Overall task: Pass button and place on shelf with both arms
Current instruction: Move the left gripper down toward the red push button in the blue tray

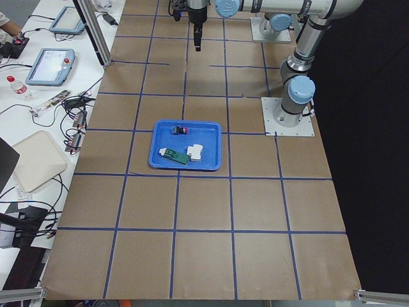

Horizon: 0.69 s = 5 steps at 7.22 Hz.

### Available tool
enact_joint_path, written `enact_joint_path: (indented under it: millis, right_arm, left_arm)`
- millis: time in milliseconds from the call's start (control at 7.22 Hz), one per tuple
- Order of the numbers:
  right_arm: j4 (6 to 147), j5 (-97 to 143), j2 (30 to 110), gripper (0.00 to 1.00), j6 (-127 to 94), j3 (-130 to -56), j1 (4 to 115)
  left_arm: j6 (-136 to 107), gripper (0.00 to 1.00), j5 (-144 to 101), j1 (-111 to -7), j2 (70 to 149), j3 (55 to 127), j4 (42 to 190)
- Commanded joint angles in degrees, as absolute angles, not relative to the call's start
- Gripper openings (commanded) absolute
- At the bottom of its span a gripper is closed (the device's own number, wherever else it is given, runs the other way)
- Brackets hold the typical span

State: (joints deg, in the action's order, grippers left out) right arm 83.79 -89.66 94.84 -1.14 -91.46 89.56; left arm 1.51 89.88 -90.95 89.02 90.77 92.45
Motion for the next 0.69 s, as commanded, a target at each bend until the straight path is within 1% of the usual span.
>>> enact_joint_path:
  millis: [0, 277, 554]
  right_arm:
    - [84.1, -89.7, 94.8, 1.0, -1.1, -91.5, 89.6]
    - [84.1, -89.7, 94.8, 1.0, -1.1, -91.4, 89.6]
    - [84.1, -89.7, 94.8, 1.0, -1.1, -91.4, 89.5]
  left_arm:
    - [1.8, 1.0, 89.9, -90.9, 88.9, 90.9, 92.4]
    - [2.1, 1.0, 90.3, -90.7, 88.9, 91.1, 92.1]
    - [7.9, 1.0, 90.8, -87.9, 88.6, 91.1, 90.5]
